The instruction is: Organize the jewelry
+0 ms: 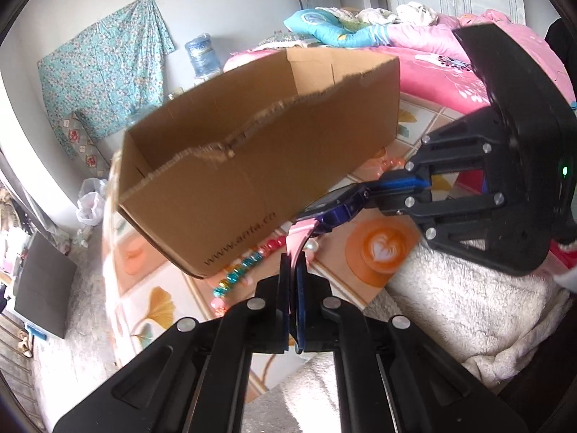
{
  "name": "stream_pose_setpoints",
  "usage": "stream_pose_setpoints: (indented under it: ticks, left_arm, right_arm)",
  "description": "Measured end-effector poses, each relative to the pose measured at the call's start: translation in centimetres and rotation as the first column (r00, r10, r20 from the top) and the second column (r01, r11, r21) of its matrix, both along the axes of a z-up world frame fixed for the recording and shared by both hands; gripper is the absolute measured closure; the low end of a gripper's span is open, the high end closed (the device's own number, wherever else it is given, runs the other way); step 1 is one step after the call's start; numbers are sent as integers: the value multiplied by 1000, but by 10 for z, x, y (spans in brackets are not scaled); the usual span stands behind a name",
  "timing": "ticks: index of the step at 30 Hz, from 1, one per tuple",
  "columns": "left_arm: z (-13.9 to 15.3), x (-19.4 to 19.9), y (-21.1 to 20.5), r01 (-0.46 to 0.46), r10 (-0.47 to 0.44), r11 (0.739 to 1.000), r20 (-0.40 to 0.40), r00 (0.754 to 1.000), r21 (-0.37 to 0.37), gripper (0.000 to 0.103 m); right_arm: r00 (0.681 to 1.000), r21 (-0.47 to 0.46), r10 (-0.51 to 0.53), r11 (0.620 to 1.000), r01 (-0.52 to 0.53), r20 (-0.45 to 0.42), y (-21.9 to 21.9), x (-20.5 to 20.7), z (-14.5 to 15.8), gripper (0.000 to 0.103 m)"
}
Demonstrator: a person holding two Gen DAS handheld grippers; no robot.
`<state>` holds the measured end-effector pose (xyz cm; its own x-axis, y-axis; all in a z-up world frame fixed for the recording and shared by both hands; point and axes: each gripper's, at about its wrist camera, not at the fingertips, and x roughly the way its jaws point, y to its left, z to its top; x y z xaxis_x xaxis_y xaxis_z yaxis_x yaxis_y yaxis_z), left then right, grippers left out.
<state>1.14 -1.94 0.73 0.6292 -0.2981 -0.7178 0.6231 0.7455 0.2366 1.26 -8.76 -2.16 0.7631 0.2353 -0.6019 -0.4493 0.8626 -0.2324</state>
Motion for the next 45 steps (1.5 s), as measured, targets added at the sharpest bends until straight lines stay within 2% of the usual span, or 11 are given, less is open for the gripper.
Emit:
stream_pose_setpoints:
  ticks: [7,16,18,20,24,26,28,33,39,42,45]
  left_arm:
    - [43,-15,-7,-15,14,1000,102,995,9,100]
    - [116,-18,-1,41,-14,989,187,982,-140,100]
    - [129,-6,-5,51,-23,986,177,984,-157,100]
    - [137,13,-10,61,-33,983,162,986,-171,100]
    - [143,74,-15,0,0,975,-2,1000,-223,100]
    - [131,114,-14,-67,29,968,-154,988,-242,100]
    - [111,155,-12,-121,26,953,-323,946,-278,100]
    - [61,213,-24,-177,73,967,-469,880,-182,100]
    - [22,260,-34,-210,164,977,-519,839,-32,94]
    - [22,273,-32,-230,185,973,-529,828,-19,88]
    - [34,277,-30,-239,185,970,-500,846,-45,76]
  right_arm:
    - [994,132,-34,991,20,104,-6,-7,29,102]
    - [971,208,-50,978,1,233,-39,-1,108,102]
    - [978,204,-31,979,-12,207,-46,16,123,102]
    - [992,216,7,976,-34,125,-54,47,136,102]
    - [993,209,76,976,-57,-87,-62,114,134,102]
    - [969,188,94,981,-52,-227,-63,153,123,102]
    - [934,153,91,987,-40,-346,-61,184,107,102]
    - [808,40,61,998,-47,-586,-46,241,52,102]
    - [655,-20,21,998,-55,-756,-36,298,3,101]
    - [626,-73,-29,996,-45,-780,-34,317,-16,90]
    - [629,-82,-57,997,-12,-776,-37,329,-19,78]
